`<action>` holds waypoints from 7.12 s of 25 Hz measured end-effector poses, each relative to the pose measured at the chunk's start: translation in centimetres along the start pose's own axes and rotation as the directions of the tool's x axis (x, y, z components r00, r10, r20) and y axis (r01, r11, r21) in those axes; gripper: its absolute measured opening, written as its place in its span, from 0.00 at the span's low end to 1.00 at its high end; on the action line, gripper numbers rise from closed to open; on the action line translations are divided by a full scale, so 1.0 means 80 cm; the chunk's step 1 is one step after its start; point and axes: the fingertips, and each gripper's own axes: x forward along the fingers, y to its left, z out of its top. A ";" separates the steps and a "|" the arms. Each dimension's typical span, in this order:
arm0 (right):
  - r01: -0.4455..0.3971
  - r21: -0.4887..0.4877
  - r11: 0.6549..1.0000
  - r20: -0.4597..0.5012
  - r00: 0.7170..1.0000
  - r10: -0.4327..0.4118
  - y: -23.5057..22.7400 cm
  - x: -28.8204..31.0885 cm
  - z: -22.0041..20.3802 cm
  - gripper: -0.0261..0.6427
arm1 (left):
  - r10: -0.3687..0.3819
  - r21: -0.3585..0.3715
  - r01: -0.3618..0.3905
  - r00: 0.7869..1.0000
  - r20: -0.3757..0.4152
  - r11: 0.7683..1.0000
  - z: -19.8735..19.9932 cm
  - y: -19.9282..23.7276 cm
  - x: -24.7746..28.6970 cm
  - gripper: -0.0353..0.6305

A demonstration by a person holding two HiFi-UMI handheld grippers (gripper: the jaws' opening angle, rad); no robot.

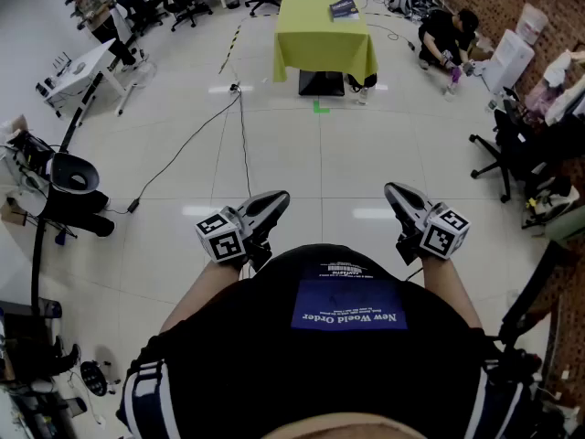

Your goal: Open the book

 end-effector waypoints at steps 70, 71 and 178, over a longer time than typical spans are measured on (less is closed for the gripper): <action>-0.182 -0.248 0.951 -0.115 0.981 0.158 -0.631 0.391 0.344 0.02 | 0.169 0.123 -0.173 0.985 0.039 0.977 0.305 0.534 0.526 0.06; -0.187 -0.247 0.951 -0.117 0.980 0.162 -0.640 0.398 0.346 0.02 | 0.176 0.119 -0.178 0.984 0.034 0.977 0.308 0.543 0.531 0.06; 0.084 -0.154 0.984 -0.029 0.996 -0.090 -1.422 0.960 0.563 0.02 | 0.399 0.605 0.522 0.460 -0.793 0.601 0.287 1.421 1.217 0.55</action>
